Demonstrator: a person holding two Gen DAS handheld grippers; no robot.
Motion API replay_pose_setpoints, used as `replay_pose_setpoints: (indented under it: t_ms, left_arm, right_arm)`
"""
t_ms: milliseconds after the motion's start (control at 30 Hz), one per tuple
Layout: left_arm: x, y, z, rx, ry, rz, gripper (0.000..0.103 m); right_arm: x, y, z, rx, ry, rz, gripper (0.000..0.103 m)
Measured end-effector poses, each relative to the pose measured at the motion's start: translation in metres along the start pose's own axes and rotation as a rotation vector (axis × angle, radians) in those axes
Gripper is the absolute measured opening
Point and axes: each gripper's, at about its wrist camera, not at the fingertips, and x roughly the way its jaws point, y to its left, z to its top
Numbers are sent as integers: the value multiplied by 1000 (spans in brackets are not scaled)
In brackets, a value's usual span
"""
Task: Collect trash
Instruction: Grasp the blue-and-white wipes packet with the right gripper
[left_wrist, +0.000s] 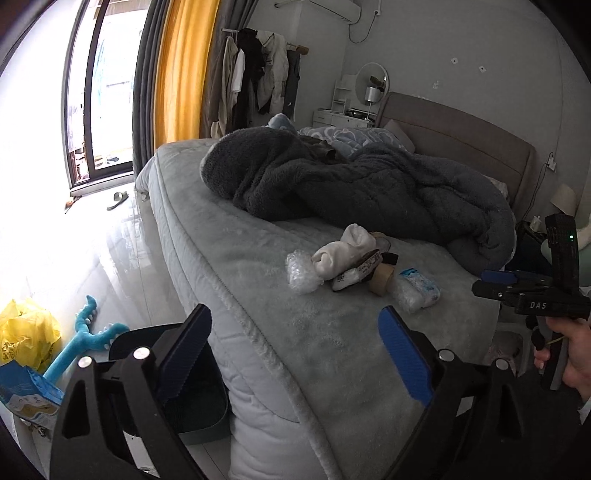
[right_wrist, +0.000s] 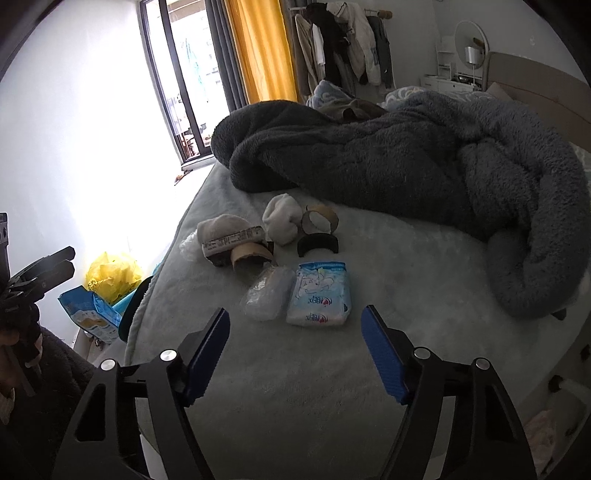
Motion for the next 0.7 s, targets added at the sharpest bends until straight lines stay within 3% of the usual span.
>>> replay_pose_setpoints:
  t_ms: [367, 700]
  left_arm:
    - [53, -31, 2, 29, 83, -143, 86]
    - [86, -61, -4, 61, 143, -218, 85]
  right_arm:
    - [55, -34, 12, 80, 82, 76, 62]
    - [91, -45, 17, 74, 133, 104, 56]
